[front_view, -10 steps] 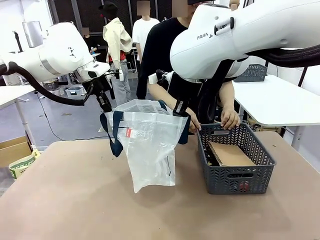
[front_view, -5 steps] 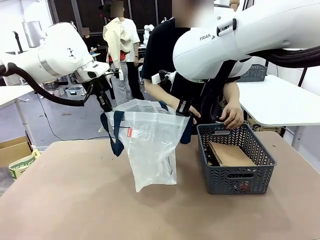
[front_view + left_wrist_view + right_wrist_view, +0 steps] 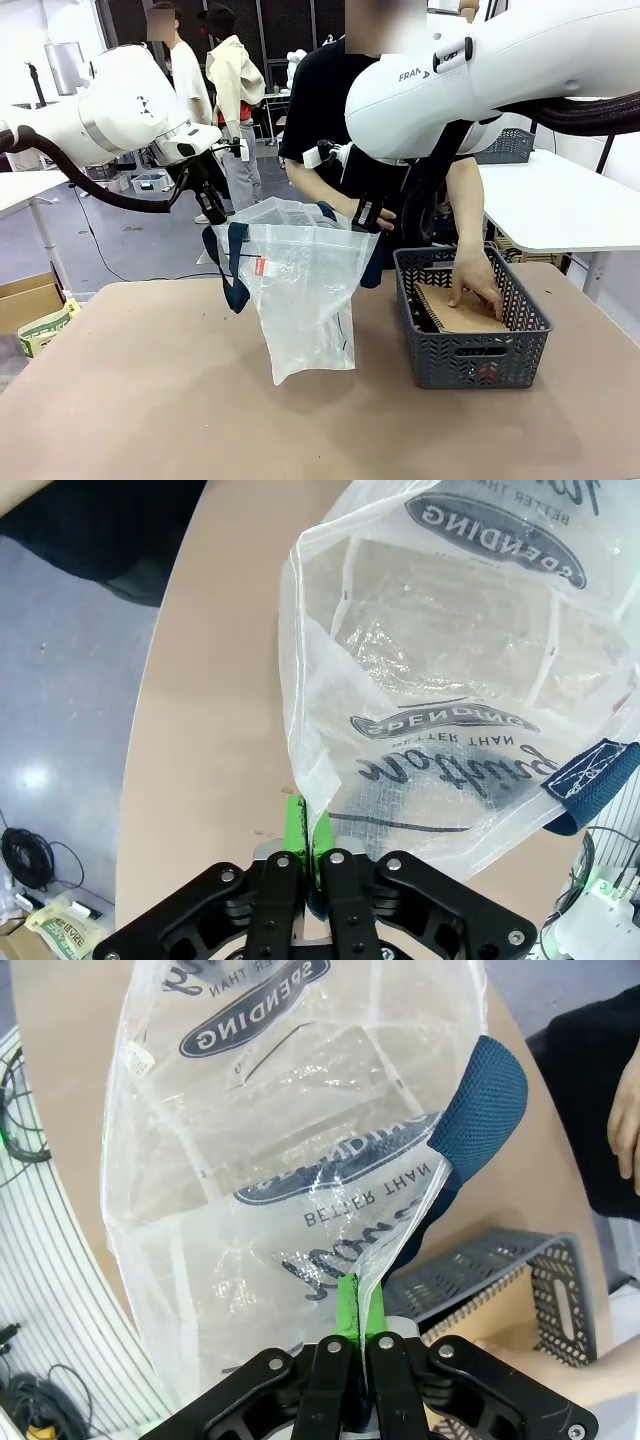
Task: Transfer purchased items from the store into the shopping bag.
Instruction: Open the Reusable shopping bag in the center of the table, then move the Reusable shopping bag to the right side of the table.
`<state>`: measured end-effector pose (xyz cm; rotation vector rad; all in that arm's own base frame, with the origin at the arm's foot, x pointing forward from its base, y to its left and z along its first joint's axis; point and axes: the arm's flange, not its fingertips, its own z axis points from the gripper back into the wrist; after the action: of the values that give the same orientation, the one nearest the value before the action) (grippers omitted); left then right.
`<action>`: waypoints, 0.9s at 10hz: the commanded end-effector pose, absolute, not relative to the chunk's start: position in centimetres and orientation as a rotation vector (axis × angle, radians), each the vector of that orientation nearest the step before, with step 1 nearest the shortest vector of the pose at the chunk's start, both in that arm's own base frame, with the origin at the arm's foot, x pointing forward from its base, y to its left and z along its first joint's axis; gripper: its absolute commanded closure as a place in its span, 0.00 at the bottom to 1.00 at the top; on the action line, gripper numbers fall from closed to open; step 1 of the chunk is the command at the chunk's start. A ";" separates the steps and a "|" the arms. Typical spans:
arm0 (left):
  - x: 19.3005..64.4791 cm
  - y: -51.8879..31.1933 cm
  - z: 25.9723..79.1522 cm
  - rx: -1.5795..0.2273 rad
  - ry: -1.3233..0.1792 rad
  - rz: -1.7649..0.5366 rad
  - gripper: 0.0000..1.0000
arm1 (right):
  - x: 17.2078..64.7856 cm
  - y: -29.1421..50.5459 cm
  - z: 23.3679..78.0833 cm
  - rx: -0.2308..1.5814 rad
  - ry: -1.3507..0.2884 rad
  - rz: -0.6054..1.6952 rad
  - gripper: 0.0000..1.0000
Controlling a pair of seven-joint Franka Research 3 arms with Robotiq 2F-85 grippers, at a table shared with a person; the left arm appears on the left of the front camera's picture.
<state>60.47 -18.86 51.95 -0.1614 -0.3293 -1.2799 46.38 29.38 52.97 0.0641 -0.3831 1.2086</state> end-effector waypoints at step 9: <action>60.5 -18.6 52.0 -0.160 -0.329 -1.278 1.00 | 46.4 29.2 52.9 0.060 -0.379 1.209 1.00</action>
<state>60.48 -18.83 51.96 -0.1612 -0.3295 -1.2794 46.38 29.38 52.97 0.0640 -0.3831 1.2086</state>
